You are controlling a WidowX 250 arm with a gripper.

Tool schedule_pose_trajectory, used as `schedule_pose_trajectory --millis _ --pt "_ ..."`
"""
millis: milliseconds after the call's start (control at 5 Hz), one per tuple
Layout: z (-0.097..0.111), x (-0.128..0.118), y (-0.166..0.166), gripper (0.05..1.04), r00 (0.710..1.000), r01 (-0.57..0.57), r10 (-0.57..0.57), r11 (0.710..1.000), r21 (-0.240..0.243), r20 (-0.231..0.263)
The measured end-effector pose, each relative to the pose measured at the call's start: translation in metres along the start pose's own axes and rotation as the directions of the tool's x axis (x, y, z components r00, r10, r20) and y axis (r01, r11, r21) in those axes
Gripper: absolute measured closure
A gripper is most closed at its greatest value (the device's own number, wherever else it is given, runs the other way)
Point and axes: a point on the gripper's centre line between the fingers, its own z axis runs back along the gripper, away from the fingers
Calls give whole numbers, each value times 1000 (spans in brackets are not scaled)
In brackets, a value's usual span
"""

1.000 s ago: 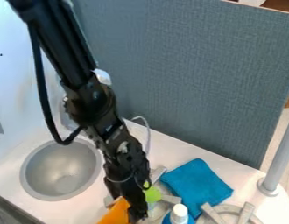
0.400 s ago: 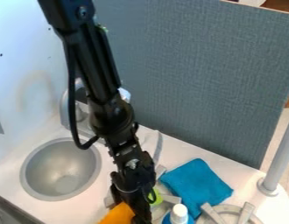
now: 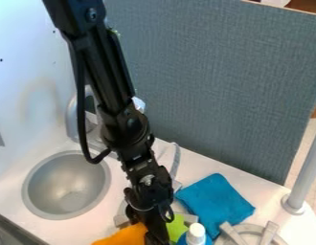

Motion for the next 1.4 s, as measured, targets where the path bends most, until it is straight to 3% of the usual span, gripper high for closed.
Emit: schedule_pose_trajectory --millis 200,400,600,800,1000,1200,1400 --pt "12 0 0 484 1000 -10 10 1000 -5 -5" --pt "45 12 12 484 999 -31 30 998 46 23" --pt "81 23 29 484 998 -60 54 990 128 44" --pt "123 37 44 484 989 -133 117 974 181 94" --pt "149 57 39 484 976 -192 178 975 111 122" --pt "160 92 6 484 970 -188 185 982 4 155" --pt "151 115 -36 484 969 -205 215 974 -93 121"
